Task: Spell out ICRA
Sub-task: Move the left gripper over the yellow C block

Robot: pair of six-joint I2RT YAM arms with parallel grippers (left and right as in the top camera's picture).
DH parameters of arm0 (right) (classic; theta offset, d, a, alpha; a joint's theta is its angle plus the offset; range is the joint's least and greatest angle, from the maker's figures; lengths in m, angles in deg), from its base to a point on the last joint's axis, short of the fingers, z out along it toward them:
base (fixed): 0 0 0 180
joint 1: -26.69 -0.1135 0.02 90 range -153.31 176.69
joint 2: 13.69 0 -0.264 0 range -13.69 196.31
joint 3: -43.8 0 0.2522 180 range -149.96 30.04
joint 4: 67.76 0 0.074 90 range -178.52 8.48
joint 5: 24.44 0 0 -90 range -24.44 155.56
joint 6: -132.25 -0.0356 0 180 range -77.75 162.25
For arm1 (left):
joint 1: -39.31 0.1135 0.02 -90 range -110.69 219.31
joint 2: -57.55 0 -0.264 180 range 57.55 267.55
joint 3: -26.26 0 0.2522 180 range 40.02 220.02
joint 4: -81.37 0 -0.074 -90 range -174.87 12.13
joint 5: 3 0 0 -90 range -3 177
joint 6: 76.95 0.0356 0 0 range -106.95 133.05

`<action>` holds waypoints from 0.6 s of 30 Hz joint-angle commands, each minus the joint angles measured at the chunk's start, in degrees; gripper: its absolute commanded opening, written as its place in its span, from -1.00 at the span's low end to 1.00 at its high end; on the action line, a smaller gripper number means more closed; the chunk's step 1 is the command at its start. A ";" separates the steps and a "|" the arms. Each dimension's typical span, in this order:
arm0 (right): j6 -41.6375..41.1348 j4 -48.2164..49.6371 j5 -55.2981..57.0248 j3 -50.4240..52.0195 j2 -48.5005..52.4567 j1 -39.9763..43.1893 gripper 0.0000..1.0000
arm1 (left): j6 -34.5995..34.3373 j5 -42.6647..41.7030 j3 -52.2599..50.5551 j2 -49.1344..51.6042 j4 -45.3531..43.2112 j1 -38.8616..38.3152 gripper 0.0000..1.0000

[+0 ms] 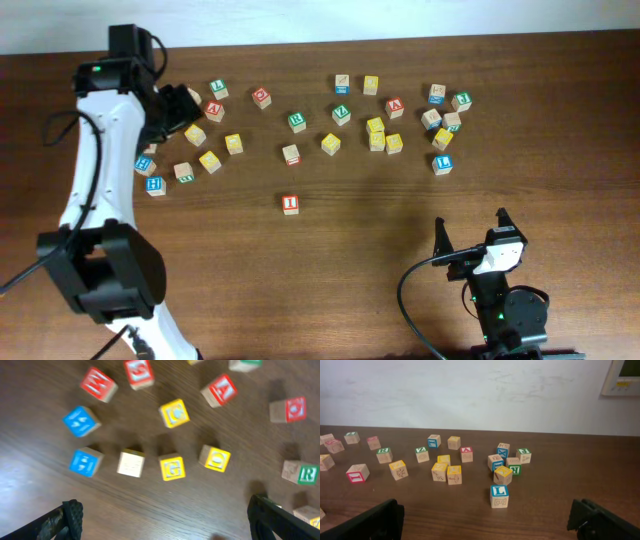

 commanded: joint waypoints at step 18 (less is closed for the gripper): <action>0.20 -0.37 0.46 0.31 -0.39 -0.33 0.97 | -10.01 0.26 0.13 3.87 -3.34 -0.61 0.77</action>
